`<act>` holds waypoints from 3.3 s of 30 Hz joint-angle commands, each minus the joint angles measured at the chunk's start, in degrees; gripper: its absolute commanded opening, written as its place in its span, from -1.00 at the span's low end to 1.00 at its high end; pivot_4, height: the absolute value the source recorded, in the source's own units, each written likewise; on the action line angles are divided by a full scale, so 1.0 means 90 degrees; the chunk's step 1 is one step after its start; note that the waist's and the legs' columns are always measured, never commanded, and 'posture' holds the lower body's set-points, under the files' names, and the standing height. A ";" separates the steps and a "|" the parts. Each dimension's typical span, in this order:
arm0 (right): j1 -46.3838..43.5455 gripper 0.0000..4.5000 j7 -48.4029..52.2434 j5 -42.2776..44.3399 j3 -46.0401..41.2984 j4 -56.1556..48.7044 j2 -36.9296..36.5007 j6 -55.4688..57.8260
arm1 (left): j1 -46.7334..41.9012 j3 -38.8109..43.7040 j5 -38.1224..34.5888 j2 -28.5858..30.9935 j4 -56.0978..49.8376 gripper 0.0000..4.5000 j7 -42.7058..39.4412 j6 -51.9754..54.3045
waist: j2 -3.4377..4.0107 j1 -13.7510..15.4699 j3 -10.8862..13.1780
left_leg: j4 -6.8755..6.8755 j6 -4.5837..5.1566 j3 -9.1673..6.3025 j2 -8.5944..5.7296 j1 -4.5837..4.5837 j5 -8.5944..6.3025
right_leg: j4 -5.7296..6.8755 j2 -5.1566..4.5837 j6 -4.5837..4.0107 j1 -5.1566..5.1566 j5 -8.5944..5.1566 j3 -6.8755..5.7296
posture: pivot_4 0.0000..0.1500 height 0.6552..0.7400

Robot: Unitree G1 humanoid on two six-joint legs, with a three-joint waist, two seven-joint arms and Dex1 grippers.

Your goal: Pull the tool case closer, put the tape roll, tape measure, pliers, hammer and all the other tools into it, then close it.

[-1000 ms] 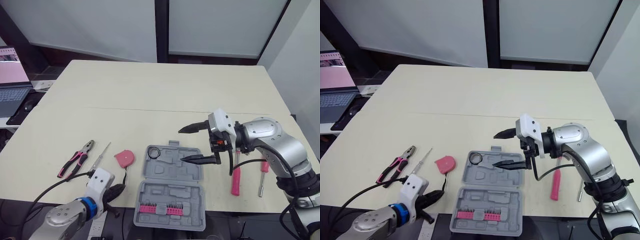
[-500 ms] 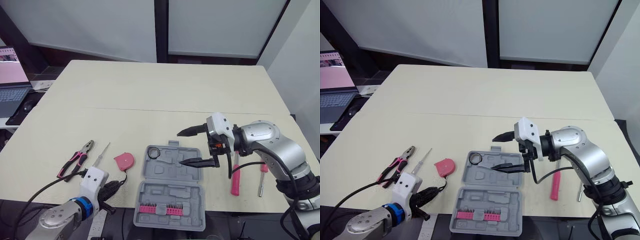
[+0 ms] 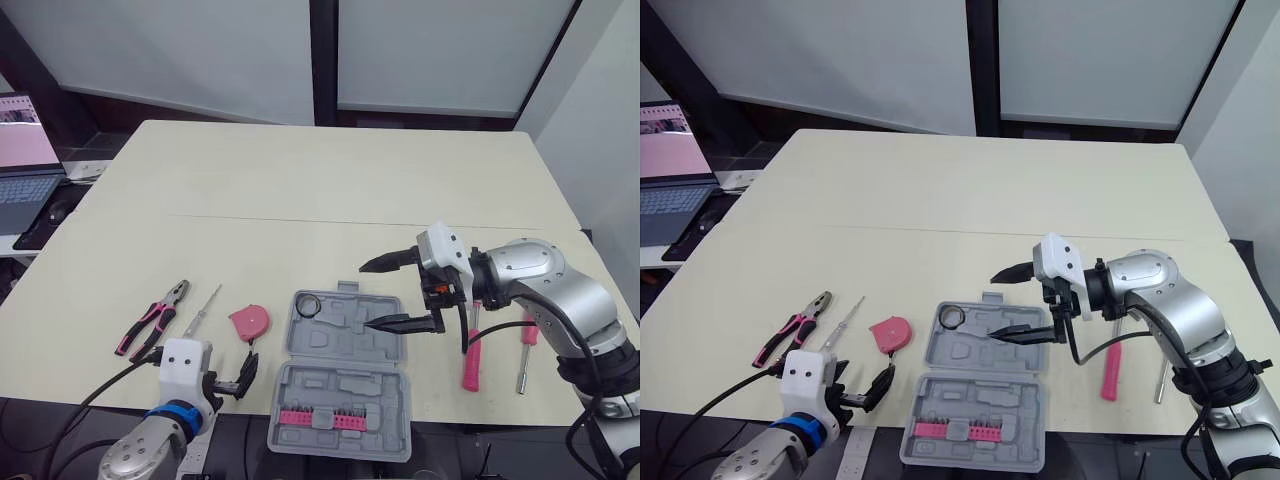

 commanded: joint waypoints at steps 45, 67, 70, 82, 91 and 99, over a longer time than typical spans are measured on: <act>-0.0279 1.00 0.0046 0.0168 -0.0123 -0.0187 -0.0030 0.0225 | 0.0026 0.0410 -0.0525 0.0729 0.0288 -0.98 -0.0718 0.0322 | 0.0000 0.0021 0.0000 | 0.0008 0.0001 -0.0003 0.0002 -0.0004 -0.0001 | -0.0002 0.0001 0.0006 -0.0002 0.0003 -0.0003 | 1.00 1.00; -0.0007 1.00 -0.0112 0.0147 -0.0112 -0.0287 0.0114 0.0109 | 0.0883 0.2794 -0.2094 0.2794 0.0452 0.75 -0.3761 -0.0139 | -0.0001 0.0025 0.0001 | 0.0006 0.0000 -0.0012 0.0005 -0.0004 0.0000 | -0.0003 0.0002 0.0003 -0.0001 0.0002 -0.0007 | 1.00 1.00; -0.0040 1.00 -0.0143 0.0128 -0.0094 -0.0232 0.0202 0.0065 | 0.0487 0.2745 -0.1919 0.3433 0.1457 0.99 -0.5281 -0.1432 | 0.0002 0.0035 0.0002 | 0.0002 -0.0002 -0.0015 -0.0003 -0.0002 0.0001 | -0.0003 0.0006 0.0002 0.0001 0.0002 -0.0020 | 1.00 1.00; -0.0004 1.00 -0.0324 0.0080 -0.0166 -0.0314 0.0216 0.0143 | -0.2947 -0.0012 0.0172 0.3790 0.6598 0.99 -0.7609 -0.5861 | 0.0001 0.0013 0.0004 | -0.0014 -0.0001 0.0002 -0.0004 -0.0007 0.0001 | 0.0000 0.0015 0.0001 -0.0020 0.0003 -0.0031 | 1.00 1.00; 0.0199 1.00 -0.0516 0.0172 -0.0294 -0.0630 0.0060 0.0305 | -0.4132 -0.0655 0.0556 0.3428 0.8628 0.99 -0.7856 -0.7267 | -0.0001 -0.0004 0.0003 | -0.0007 0.0000 0.0001 0.0003 -0.0008 0.0001 | 0.0008 0.0008 0.0002 -0.0024 0.0004 -0.0031 | 1.00 1.00; 0.0291 1.00 -0.0663 0.0271 -0.0352 -0.0895 -0.0031 0.0492 | -0.4618 -0.0873 0.0679 0.3237 0.9404 0.99 -0.7952 -0.7770 | -0.0001 -0.0003 0.0003 | 0.0003 0.0000 -0.0003 0.0002 -0.0009 0.0001 | 0.0014 0.0010 0.0002 -0.0023 0.0004 -0.0033 | 1.00 1.00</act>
